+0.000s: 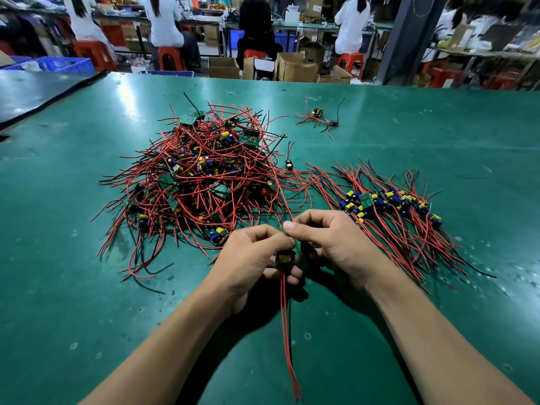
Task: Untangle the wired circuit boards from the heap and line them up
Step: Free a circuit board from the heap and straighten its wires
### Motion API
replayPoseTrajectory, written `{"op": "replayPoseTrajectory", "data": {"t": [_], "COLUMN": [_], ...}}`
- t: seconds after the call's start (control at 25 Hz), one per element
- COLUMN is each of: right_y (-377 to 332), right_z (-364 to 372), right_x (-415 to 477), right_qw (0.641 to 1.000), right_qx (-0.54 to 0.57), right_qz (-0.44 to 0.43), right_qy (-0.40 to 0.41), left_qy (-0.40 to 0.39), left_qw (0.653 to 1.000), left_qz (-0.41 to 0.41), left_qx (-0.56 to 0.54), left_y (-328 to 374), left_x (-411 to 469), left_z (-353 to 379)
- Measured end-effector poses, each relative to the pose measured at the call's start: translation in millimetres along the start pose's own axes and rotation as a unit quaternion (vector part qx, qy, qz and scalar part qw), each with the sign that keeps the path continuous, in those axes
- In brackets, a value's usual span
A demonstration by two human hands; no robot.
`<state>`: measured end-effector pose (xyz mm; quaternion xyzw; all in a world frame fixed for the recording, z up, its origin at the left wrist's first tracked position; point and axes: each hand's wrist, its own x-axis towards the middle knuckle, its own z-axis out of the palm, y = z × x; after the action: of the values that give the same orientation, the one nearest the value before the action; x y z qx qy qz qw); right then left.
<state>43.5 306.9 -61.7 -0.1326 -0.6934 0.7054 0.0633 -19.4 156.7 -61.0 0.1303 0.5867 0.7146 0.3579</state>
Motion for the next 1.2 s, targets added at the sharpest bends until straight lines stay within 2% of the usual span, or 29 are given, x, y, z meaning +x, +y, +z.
{"op": "replayPoseTrajectory", "data": {"t": [0.16, 0.32, 0.4, 0.6, 0.68, 0.96, 1.2], "right_y": [2.9, 3.5, 3.6, 5.4, 5.8, 11.3, 15.1], "right_z": [4.6, 6.0, 3.8, 0.8, 0.9, 6.7, -1.3], "right_x": [1.6, 9.0, 10.7, 4.2, 3.4, 8.5, 11.2], "right_qw": [0.995, 0.981, 0.974, 0.98, 0.983, 0.992, 0.983], "right_qx": [0.092, 0.185, 0.216, 0.172, 0.154, 0.125, -0.03], "right_qz": [0.032, 0.024, 0.017, 0.055, 0.053, 0.013, -0.055], "right_qy": [-0.006, 0.056, 0.062, -0.08, -0.09, 0.032, 0.174], "left_qy": [-0.016, -0.037, -0.041, -0.051, -0.061, -0.045, -0.043], "left_qw": [1.0, 0.999, 0.999, 0.999, 0.998, 0.999, 0.996], "left_qz": [-0.013, -0.019, -0.015, -0.005, -0.009, 0.005, 0.011], "left_qx": [-0.004, 0.015, 0.019, 0.004, -0.005, 0.006, 0.076], "left_y": [2.9, 2.9, 1.9, 0.9, 0.7, -1.2, -1.4], "left_x": [0.6, 1.0, 1.1, 0.7, 0.1, 1.3, -1.7], "left_z": [-1.2, -1.2, -0.2, -0.9, -2.6, -2.8, 1.9]}}
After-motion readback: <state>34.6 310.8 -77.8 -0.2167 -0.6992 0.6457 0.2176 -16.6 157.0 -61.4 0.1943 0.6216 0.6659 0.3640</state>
